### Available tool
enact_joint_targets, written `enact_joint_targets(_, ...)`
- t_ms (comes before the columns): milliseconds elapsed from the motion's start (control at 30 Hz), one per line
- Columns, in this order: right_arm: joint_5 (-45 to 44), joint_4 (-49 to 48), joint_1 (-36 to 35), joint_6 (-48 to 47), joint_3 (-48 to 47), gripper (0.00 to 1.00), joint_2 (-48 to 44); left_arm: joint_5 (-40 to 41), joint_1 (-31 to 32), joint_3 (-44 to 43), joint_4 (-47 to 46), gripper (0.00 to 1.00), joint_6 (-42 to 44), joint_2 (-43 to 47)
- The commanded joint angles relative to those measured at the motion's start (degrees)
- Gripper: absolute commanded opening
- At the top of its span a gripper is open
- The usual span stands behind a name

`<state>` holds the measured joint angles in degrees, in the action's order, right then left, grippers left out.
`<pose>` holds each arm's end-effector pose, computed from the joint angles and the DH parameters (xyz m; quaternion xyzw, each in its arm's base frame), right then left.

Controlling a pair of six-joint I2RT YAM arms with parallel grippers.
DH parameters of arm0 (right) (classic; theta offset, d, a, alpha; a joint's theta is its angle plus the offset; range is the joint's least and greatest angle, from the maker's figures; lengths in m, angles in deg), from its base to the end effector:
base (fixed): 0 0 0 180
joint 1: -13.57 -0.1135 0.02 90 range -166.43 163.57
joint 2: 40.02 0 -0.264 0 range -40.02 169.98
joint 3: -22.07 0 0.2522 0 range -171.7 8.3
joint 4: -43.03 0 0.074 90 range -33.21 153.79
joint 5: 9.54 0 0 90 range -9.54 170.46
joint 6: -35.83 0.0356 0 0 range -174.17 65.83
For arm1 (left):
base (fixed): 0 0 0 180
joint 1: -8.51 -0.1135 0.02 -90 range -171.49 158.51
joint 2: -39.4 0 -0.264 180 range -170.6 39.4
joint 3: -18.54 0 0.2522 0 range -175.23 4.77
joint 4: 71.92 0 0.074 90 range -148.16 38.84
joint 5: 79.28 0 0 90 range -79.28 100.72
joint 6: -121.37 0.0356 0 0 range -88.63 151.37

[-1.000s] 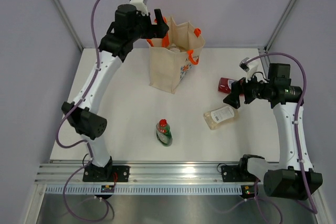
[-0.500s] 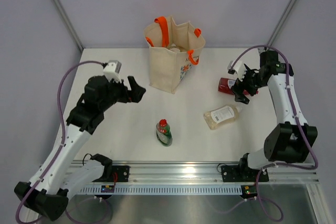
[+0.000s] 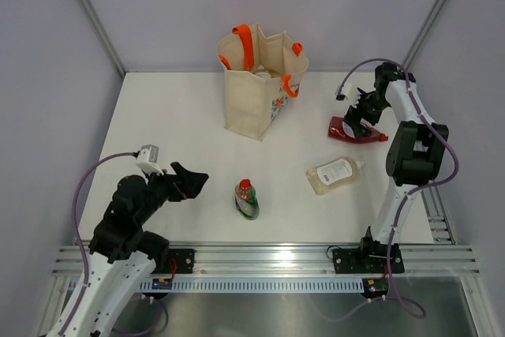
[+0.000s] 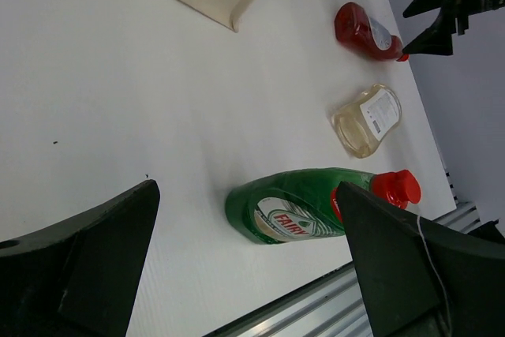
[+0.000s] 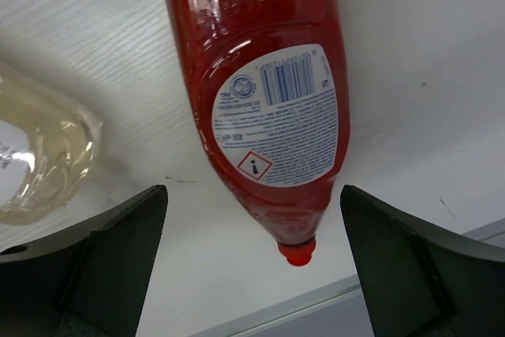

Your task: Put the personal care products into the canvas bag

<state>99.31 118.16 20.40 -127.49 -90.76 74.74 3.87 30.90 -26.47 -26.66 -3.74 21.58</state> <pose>0.4052 -0.0370 0.2398 -0.5528 0.8097 0.0529 0.1898 0.0880 -0.0409 0.2756 -0.0546 0.8068 -0.3244 0.4907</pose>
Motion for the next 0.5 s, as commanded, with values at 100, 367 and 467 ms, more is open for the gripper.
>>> enact_joint_targets(100, -2.6, -0.1, 0.0, -1.0, -7.1, 1.0, 7.7, -0.4, -0.2, 2.4, -0.2, 0.99, -6.6, 2.7)
enact_joint_targets(367, -5.1, 0.3, -1.0, -1.6, -10.9, 0.99, 13.4, -3.4, -0.2, 2.2, -1.9, 0.99, -8.0, -1.3)
enact_joint_targets(467, -5.8, 0.7, -1.6, -1.5, -12.2, 1.0, 15.3, -3.6, -0.2, 1.6, -1.3, 0.99, -7.9, -1.6)
